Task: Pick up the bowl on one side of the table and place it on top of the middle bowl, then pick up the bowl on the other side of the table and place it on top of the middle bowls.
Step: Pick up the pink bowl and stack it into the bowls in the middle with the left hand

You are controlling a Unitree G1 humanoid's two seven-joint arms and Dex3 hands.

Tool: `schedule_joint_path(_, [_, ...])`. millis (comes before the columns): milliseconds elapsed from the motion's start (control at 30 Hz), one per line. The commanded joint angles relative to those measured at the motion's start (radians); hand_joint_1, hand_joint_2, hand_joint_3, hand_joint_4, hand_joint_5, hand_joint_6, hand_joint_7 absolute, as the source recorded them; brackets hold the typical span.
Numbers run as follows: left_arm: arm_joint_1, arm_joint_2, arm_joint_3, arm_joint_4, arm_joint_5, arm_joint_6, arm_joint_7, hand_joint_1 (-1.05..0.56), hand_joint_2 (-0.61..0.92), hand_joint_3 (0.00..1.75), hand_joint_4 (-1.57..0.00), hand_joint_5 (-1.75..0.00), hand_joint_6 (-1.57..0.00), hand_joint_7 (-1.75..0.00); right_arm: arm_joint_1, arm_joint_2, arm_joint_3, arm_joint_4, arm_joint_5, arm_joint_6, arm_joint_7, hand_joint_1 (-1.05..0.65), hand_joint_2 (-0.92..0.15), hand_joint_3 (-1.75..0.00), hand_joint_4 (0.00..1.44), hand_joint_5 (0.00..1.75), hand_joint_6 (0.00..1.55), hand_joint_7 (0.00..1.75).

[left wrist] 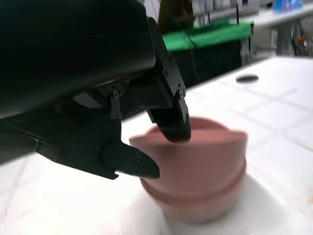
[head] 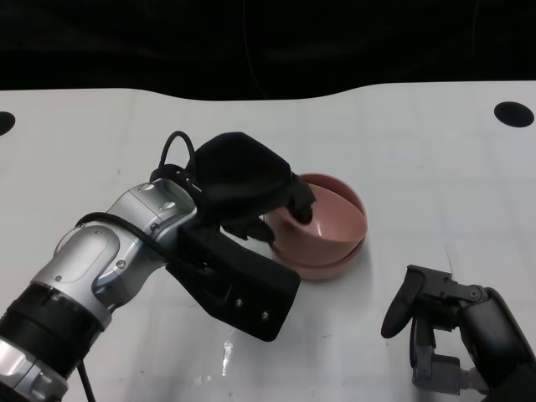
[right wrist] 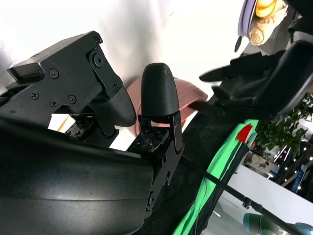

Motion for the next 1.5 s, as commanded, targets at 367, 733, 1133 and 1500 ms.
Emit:
schedule_joint_path(367, [0.085, 0.022, -0.047, -0.123, 0.197, 0.173, 0.014, -0.62, 0.92, 0.25, -0.28, -0.14, -0.32, 0.0, 0.009, -0.006, -0.006, -0.005, 0.013, -0.012, 0.005, -0.07, -0.21, -1.65, 0.92, 1.75, 0.83, 1.54])
schedule_joint_path(733, [0.099, 0.02, -0.045, -0.133, 0.18, 0.186, 0.004, -0.7, 0.92, 0.33, -0.17, -0.1, -0.21, 0.0, 0.009, -0.008, -0.009, 0.0, 0.017, -0.023, 0.006, -0.07, -0.21, -1.65, 0.92, 1.75, 0.83, 1.54])
schedule_joint_path(1133, [0.098, 0.021, -0.046, -0.133, 0.179, 0.188, 0.005, -0.7, 0.92, 0.34, -0.16, -0.1, -0.21, 0.0, 0.009, -0.007, -0.01, 0.0, 0.017, -0.023, 0.007, -0.07, -0.22, -1.64, 0.92, 1.75, 0.83, 1.53])
schedule_joint_path(1500, [0.494, 0.067, 0.241, -0.39, -0.117, 0.07, 0.227, -0.72, 0.92, 0.28, 0.0, 0.0, 0.0, 0.0, 0.006, -0.005, -0.006, 0.003, 0.013, -0.017, 0.01, -0.07, -0.22, -1.64, 0.92, 1.75, 0.82, 1.54])
